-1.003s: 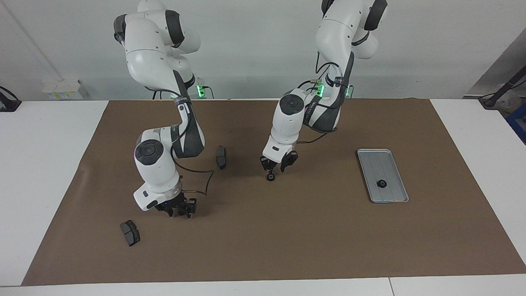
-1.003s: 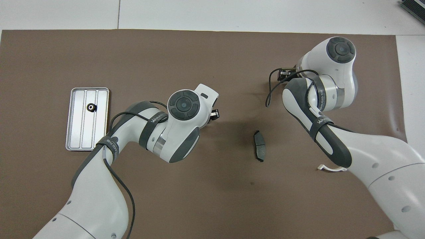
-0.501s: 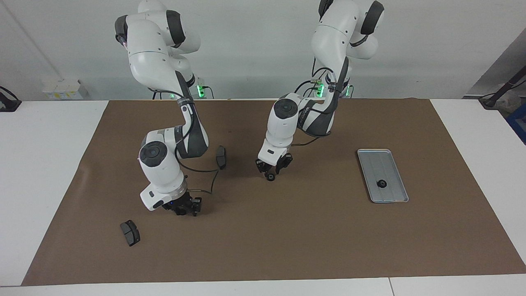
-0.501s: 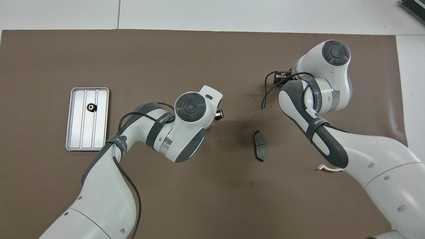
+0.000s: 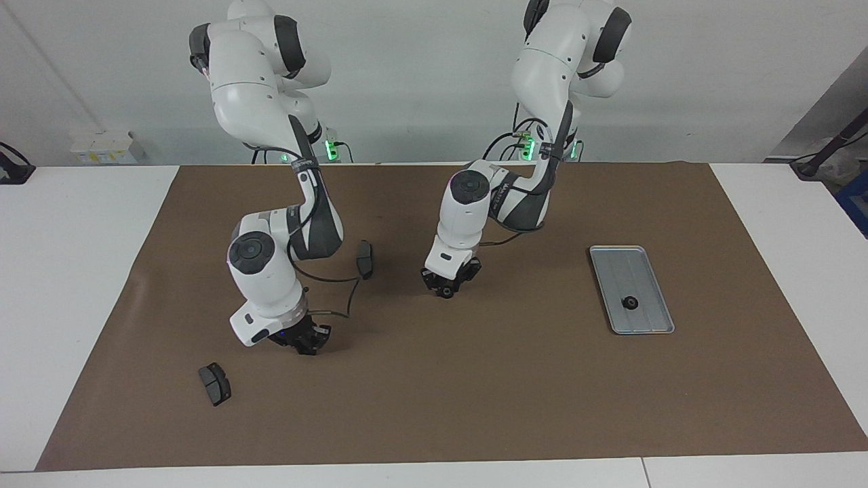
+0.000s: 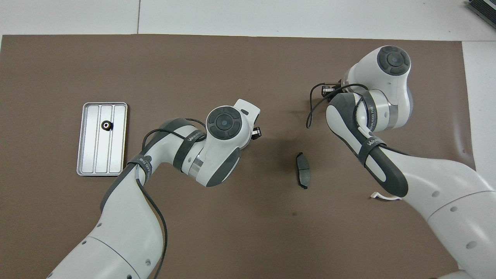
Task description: Pick bearing gear from pile to tray
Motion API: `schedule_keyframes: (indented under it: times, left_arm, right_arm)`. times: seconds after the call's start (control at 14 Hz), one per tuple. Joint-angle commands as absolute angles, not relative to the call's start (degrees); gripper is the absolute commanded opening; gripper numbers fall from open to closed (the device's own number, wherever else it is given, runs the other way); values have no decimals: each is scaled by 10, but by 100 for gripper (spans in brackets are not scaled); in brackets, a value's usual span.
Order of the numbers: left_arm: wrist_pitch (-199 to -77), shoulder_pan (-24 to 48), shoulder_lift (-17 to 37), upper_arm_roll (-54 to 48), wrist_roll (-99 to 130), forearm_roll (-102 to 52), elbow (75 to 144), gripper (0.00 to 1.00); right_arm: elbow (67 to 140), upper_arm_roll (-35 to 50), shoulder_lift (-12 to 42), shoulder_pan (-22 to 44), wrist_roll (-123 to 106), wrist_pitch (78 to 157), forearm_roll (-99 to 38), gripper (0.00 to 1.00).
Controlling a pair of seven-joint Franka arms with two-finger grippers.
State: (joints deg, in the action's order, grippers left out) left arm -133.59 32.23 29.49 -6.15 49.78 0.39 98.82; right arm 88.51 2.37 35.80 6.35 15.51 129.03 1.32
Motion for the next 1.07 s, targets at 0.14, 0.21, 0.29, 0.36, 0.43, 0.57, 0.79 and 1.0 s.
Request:
schedule_keyframes:
  times: [0.14,0.21,0.29,0.36,0.43,0.57,0.79,1.0]
  left_arm:
    - [-1333,334,304,-51,504,3,976,27]
    - [-1331,334,304,-51,504,4,975,24]
    - [-1328,333,304,-51,503,5,971,21]
    - [-1318,332,304,-51,501,4,966,18]
    - [-1304,327,303,-51,499,5,957,16]
    - [-1267,316,300,-47,496,5,927,13]
    - [-1189,248,285,-47,454,8,894,12]
    - [-1150,160,266,-47,354,6,897,12]
  right_arm:
    - [887,27,333,60,141,1287,3,0]
    - [887,27,326,61,141,1285,2,0]
    - [887,28,321,62,143,1279,2,0]
    - [888,28,313,63,144,1271,2,0]
    - [890,28,305,67,147,1265,1,0]
    - [891,29,290,85,170,1247,1,0]
    - [895,28,281,119,220,1243,1,0]
    - [896,28,282,170,295,1250,1,0]
